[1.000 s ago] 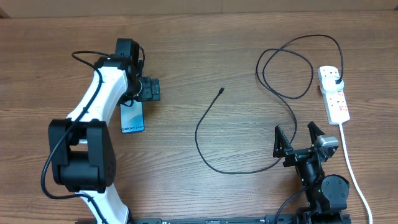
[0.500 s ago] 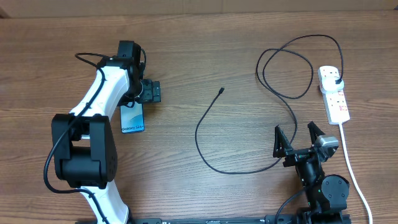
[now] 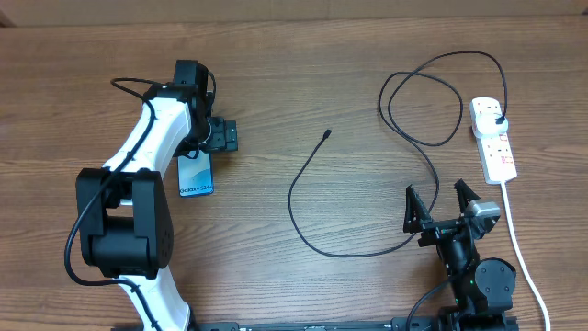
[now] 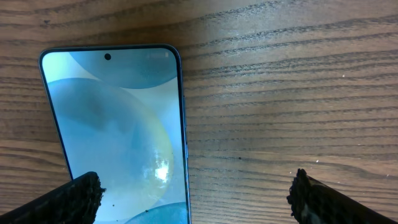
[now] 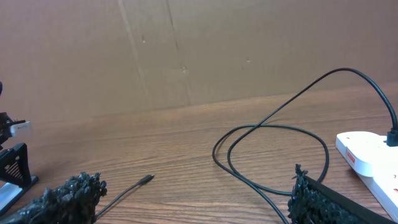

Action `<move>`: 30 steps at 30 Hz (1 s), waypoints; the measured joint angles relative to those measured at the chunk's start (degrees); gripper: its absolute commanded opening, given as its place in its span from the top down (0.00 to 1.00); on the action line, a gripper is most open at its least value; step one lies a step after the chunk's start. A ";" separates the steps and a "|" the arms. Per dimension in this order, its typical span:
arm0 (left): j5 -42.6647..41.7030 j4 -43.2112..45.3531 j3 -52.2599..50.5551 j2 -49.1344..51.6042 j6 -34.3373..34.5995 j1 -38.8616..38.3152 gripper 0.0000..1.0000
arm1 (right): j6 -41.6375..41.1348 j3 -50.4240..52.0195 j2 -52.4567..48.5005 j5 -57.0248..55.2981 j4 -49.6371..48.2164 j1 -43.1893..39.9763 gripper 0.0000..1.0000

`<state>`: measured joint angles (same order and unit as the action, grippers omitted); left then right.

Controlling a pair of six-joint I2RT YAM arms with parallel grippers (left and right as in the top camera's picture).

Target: Plug charger to phone and switch on socket

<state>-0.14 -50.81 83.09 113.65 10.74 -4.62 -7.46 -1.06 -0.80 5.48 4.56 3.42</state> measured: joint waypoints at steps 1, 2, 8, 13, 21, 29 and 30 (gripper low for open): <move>0.00 0.02 0.00 0.00 0.00 0.00 0.00 | 0.04 0.00 0.00 0.02 -0.02 0.00 0.00; 0.00 0.00 0.00 0.00 0.02 0.00 0.00 | 0.02 0.00 0.00 0.02 0.00 0.00 0.00; 0.00 0.00 0.00 0.00 0.02 0.00 0.00 | 0.00 0.00 0.00 0.02 0.02 0.00 0.00; 0.00 0.02 0.00 0.00 0.00 0.00 0.00 | 0.00 0.00 0.00 0.00 0.02 0.00 0.00; 0.00 0.11 0.00 0.00 0.00 0.00 0.00 | 0.00 0.00 0.00 0.00 0.00 0.00 0.00; 0.00 0.46 0.00 0.00 -0.20 1.42 0.00 | 0.02 0.00 0.00 0.04 0.04 0.00 0.00; 0.00 0.44 0.00 0.00 -0.37 1.77 0.00 | 0.02 0.00 0.00 0.04 0.04 0.00 0.00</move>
<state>-0.14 -50.37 83.09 113.65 10.37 -2.85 -7.44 -1.06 -0.80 5.52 4.60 3.42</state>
